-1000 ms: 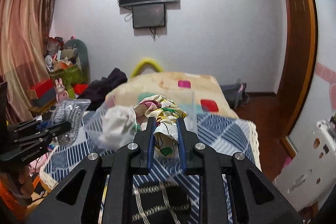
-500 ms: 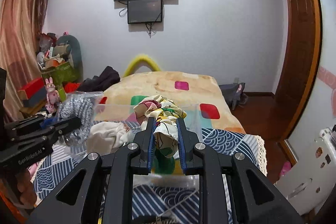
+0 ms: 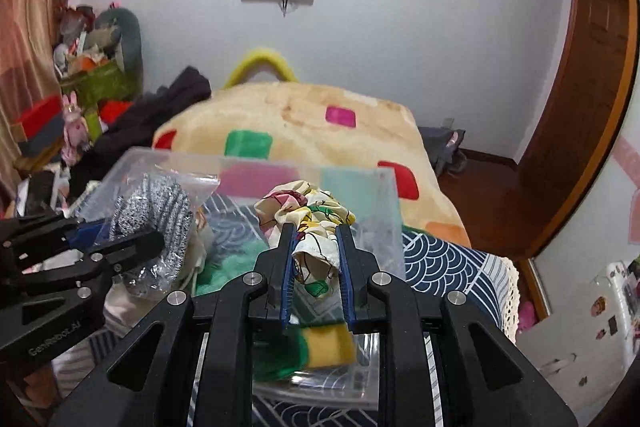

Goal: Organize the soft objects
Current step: 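Drop the mesh pouch into the box with the left tool while the right tool drops the floral cloth, then grasp the yellow felt ball with the left tool while the right tool grasps the black chain bag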

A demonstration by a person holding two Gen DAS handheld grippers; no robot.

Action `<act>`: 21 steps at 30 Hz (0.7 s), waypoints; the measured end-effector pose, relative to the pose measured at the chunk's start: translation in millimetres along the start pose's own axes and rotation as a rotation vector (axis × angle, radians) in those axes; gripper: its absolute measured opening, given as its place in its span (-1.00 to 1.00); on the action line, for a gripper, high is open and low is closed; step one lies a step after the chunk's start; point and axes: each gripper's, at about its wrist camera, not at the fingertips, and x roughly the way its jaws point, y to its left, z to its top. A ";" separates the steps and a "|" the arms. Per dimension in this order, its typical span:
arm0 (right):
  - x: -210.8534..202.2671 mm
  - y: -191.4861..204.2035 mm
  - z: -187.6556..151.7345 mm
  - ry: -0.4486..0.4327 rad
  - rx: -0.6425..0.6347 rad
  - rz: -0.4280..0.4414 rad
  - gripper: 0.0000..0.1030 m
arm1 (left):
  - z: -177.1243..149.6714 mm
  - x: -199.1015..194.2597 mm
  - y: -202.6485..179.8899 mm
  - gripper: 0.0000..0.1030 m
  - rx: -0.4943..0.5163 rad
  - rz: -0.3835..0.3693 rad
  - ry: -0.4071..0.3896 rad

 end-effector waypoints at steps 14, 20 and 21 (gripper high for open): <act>-11.9 -4.5 -6.1 0.038 -0.030 0.018 -0.23 | -6.1 -7.3 -1.6 0.01 -0.008 0.015 0.024; -48.7 -6.9 -6.3 -0.055 -0.019 0.025 0.21 | -10.2 -41.5 -7.9 0.33 0.018 0.037 -0.045; -50.5 -6.9 -5.4 -0.067 -0.015 0.028 0.33 | -11.2 -47.8 -9.3 0.40 0.021 0.042 -0.059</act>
